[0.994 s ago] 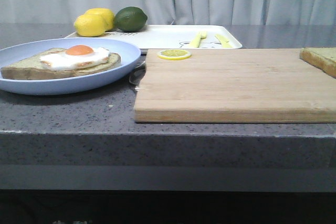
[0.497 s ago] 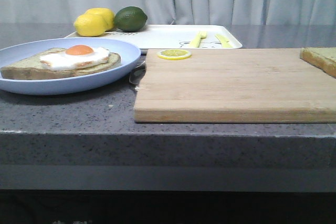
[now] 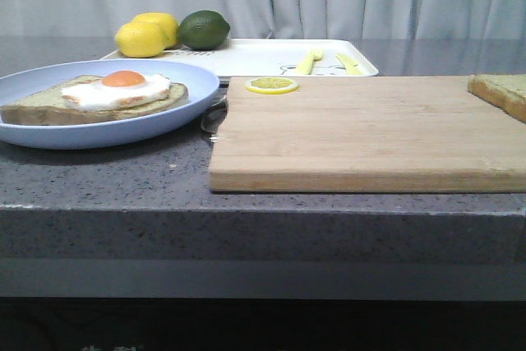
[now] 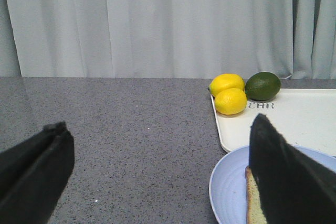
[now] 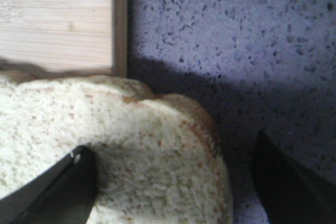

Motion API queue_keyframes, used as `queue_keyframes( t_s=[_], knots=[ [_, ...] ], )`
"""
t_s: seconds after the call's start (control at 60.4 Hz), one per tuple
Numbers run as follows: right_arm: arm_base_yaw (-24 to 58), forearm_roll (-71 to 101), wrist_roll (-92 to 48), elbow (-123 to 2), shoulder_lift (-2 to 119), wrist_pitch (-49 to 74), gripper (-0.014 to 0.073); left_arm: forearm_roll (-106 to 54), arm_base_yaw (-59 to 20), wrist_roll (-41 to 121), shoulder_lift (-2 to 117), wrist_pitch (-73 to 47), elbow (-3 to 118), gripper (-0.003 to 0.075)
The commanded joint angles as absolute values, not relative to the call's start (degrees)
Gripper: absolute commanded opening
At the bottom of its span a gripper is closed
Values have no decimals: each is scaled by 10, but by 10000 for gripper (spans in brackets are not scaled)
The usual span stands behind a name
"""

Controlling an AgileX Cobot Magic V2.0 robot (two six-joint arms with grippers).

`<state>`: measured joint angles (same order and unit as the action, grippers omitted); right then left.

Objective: Place bread and move sandwich to tray
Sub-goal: 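Grasp the bread slice with the right gripper and lift it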

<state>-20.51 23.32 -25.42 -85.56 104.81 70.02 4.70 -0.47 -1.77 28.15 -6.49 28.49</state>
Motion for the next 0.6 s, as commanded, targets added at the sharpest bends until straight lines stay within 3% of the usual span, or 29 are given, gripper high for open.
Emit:
queue_keyframes(
  t_s=[0.0, 0.083, 0.282, 0.364, 0.58],
  knots=[
    [-207, 258, -262, -871, 1028, 742, 590, 46, -4, -22, 287, -22, 304, 659],
    [-207, 265, -262, -871, 1027, 754, 505, 46, -4, -22, 287, -22, 304, 659],
    [-207, 270, -241, -871, 1018, 765, 63, 46, -4, -22, 287, -22, 304, 659],
    [-207, 270, -235, -871, 1008, 765, -78, 46, -4, -22, 287, -22, 304, 659],
    [-207, 270, -197, -876, 956, 765, -77, 46, -4, -22, 287, -22, 304, 659]
  ],
)
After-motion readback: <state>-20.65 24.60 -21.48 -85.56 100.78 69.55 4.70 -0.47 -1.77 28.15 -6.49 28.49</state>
